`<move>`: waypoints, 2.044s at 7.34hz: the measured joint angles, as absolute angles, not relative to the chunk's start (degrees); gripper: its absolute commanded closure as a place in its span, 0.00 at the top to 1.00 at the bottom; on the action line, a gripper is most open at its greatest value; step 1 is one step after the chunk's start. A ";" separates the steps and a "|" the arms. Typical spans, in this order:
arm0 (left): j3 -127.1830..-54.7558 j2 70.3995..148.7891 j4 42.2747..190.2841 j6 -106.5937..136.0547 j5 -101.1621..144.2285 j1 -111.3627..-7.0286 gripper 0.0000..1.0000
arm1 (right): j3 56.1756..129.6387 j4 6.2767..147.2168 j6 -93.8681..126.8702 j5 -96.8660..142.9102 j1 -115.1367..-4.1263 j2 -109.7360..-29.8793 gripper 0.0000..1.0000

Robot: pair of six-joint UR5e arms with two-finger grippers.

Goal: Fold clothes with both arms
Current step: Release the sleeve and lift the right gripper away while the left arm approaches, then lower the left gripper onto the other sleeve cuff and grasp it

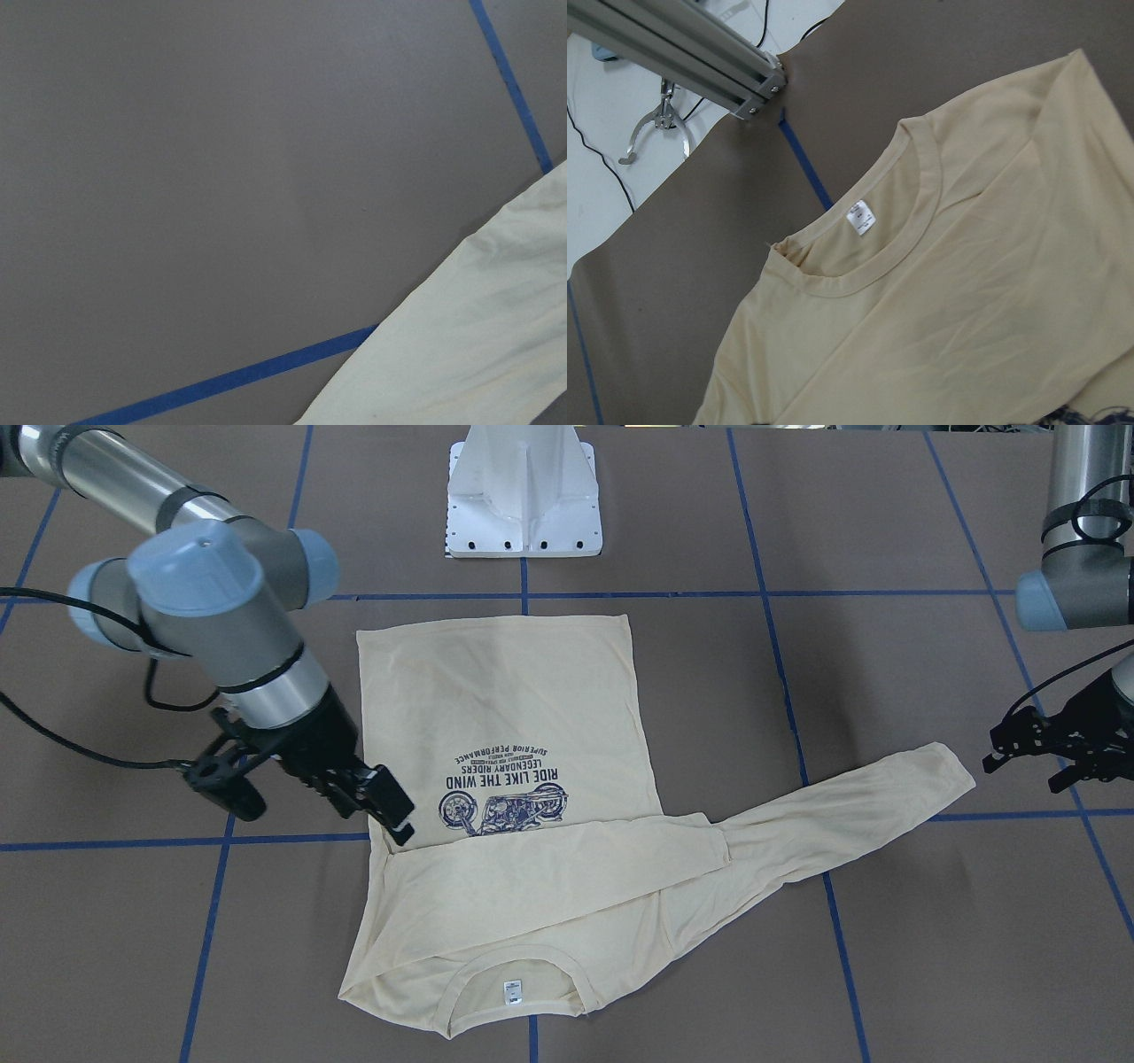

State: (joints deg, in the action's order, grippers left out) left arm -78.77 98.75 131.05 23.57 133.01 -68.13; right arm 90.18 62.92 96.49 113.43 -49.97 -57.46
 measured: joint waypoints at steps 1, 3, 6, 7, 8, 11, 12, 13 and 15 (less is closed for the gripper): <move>-78.08 98.59 132.03 24.06 133.22 -66.74 1.00 | 92.24 62.75 93.59 116.53 -52.13 -61.15 0.99; -76.87 97.21 133.76 25.13 133.51 -65.50 0.99 | 93.77 62.58 91.37 118.27 -53.54 -64.15 0.99; -71.75 97.91 137.97 24.52 133.43 -65.08 0.78 | 94.22 62.50 91.12 118.13 -53.55 -64.64 0.99; -69.90 98.98 138.24 24.69 133.49 -64.92 0.59 | 94.40 62.49 91.10 118.25 -53.58 -64.65 0.99; -68.88 99.65 138.27 24.78 133.55 -64.78 0.49 | 94.77 62.49 91.12 118.31 -53.60 -64.65 0.99; -68.15 100.16 138.30 24.83 133.64 -64.66 0.42 | 95.66 62.51 91.11 118.25 -53.61 -64.71 0.99; -68.24 100.18 138.28 24.86 133.66 -64.63 0.42 | 95.71 62.54 91.12 118.17 -53.61 -64.73 0.99; -68.26 100.19 138.24 24.89 133.69 -64.62 0.42 | 95.79 62.56 91.13 118.18 -53.61 -64.71 0.99; -68.22 100.19 138.16 24.95 133.76 -64.57 0.42 | 95.90 62.58 91.20 118.24 -53.67 -64.66 0.99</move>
State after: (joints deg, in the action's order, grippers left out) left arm -68.22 100.19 138.16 24.95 133.76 -64.57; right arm 95.90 62.58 91.20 118.24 -53.67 -64.66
